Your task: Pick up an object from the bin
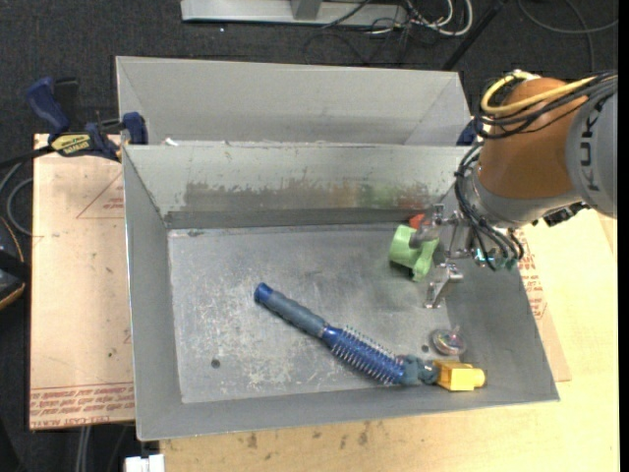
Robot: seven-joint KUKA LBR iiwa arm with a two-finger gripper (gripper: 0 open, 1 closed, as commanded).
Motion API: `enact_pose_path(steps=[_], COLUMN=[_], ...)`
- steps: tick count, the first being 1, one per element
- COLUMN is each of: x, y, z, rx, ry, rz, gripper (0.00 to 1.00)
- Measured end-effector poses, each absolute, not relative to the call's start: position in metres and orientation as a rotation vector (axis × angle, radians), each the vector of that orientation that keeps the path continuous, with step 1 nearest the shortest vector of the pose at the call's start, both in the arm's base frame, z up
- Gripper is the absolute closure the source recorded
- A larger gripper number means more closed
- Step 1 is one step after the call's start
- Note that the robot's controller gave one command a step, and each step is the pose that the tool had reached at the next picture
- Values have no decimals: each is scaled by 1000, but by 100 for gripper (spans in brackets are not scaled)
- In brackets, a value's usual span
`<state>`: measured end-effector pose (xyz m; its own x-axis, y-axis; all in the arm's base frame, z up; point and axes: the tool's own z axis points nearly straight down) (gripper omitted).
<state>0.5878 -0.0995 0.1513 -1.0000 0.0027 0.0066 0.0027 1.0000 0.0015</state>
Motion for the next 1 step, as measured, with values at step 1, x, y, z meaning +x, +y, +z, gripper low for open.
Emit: enact_pose_path(steps=[1], x=[541], y=[-33], z=[139], rx=[87], ry=[-3135], rz=[-7], gripper=[0])
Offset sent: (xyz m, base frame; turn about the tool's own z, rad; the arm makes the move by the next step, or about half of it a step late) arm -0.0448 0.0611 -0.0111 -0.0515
